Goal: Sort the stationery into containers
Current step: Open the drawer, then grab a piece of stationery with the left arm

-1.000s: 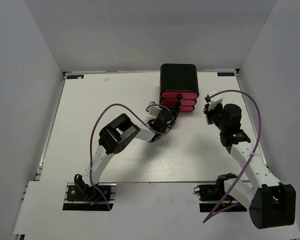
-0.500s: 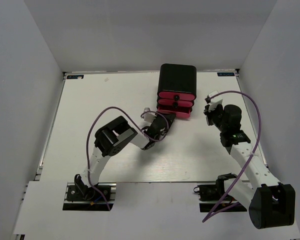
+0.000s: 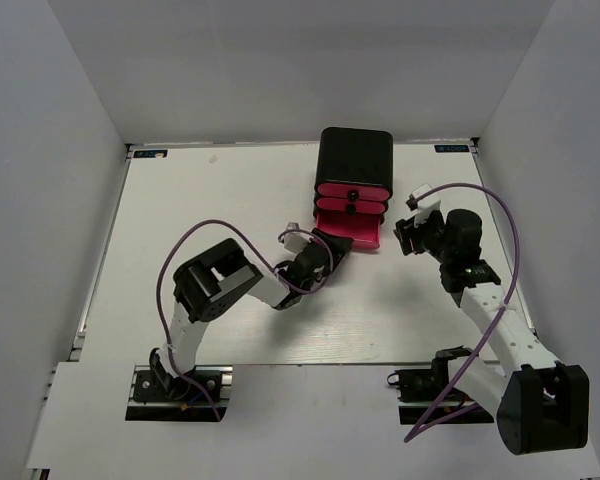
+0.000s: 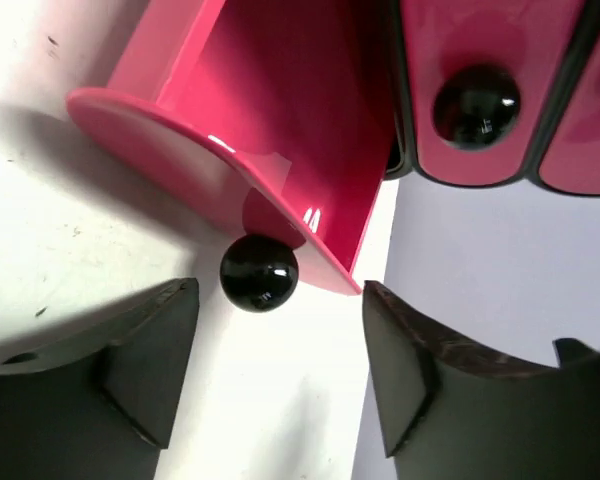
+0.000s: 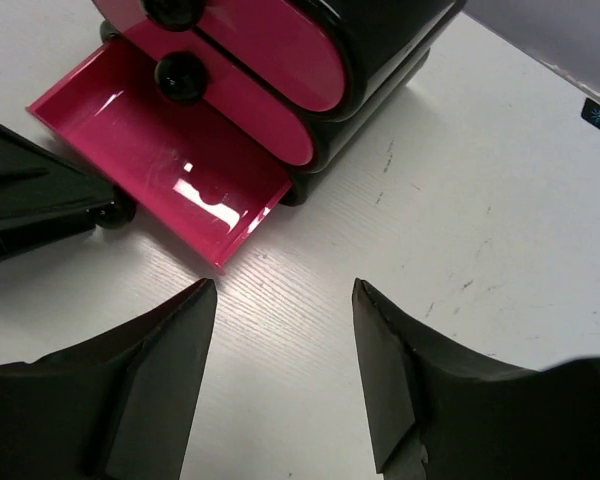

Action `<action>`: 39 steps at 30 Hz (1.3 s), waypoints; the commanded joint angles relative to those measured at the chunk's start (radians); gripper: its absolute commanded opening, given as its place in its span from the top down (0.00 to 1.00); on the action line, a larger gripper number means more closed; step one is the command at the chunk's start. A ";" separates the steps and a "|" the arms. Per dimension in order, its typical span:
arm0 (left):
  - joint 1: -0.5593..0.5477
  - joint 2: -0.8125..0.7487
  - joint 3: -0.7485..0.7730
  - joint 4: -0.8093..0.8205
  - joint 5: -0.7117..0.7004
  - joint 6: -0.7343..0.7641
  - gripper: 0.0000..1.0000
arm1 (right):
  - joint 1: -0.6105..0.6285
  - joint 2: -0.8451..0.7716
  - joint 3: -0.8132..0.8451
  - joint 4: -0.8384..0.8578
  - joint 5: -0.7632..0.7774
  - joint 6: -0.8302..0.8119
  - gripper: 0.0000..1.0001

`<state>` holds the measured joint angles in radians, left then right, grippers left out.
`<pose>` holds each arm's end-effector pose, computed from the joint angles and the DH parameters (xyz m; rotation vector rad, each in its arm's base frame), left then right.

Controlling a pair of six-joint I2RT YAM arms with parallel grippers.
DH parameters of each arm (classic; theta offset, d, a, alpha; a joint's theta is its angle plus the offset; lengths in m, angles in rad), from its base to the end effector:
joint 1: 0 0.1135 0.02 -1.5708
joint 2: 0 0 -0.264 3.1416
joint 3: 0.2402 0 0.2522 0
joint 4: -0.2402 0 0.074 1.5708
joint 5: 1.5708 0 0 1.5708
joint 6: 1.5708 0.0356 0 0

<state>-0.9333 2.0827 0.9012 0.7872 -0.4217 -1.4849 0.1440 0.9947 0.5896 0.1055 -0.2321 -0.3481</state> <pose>0.2475 -0.3096 0.0989 -0.8613 1.9411 -1.1523 0.2252 0.0409 0.2614 -0.6069 1.7612 0.0757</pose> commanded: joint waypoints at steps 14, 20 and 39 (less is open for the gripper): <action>0.040 -0.510 -0.158 -0.694 0.018 0.397 1.00 | -0.015 -0.044 -0.008 -0.026 -0.090 -0.020 0.43; 0.116 -0.492 0.031 -1.225 -0.060 0.517 0.52 | -0.017 -0.050 -0.004 -0.030 -0.090 -0.017 0.44; 0.421 -0.429 0.014 -1.312 -0.072 0.781 0.00 | -0.026 -0.091 -0.022 -0.024 -0.090 -0.019 0.44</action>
<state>-0.5339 1.6131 0.8848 -0.5613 -0.5224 -0.7815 0.1242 0.9272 0.5735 0.0544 -0.3111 -0.3595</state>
